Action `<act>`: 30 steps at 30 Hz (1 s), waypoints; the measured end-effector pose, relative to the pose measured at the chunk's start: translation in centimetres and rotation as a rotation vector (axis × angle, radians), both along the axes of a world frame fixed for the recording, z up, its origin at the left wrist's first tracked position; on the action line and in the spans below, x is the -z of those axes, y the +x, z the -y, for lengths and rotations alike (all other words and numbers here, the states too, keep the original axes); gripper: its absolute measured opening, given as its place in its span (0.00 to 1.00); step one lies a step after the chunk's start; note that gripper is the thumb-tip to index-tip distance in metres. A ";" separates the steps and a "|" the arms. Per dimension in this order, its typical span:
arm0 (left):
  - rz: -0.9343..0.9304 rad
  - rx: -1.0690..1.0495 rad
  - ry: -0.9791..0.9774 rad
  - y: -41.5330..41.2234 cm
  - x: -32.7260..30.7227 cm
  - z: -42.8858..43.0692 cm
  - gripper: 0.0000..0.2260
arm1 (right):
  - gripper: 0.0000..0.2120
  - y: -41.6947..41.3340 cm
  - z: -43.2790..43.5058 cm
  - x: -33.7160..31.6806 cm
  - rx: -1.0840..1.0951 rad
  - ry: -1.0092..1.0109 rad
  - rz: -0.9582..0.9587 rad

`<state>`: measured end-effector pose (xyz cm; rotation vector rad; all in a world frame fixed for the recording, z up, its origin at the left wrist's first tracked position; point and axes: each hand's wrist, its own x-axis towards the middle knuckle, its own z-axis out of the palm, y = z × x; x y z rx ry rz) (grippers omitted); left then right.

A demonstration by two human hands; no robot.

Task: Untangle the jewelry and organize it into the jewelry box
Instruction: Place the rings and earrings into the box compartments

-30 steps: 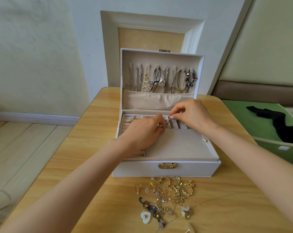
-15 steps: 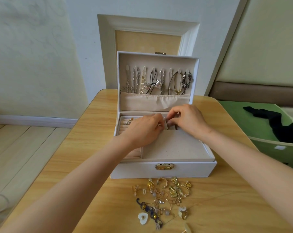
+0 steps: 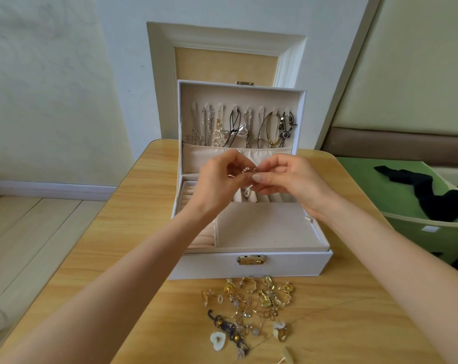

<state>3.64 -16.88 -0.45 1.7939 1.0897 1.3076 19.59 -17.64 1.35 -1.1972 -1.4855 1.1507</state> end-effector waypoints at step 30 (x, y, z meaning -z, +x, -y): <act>-0.582 -0.096 0.060 0.6 1.3 -1.5 0.03 | 0.06 1.0 -1.1 3.0 0.046 0.537 0.691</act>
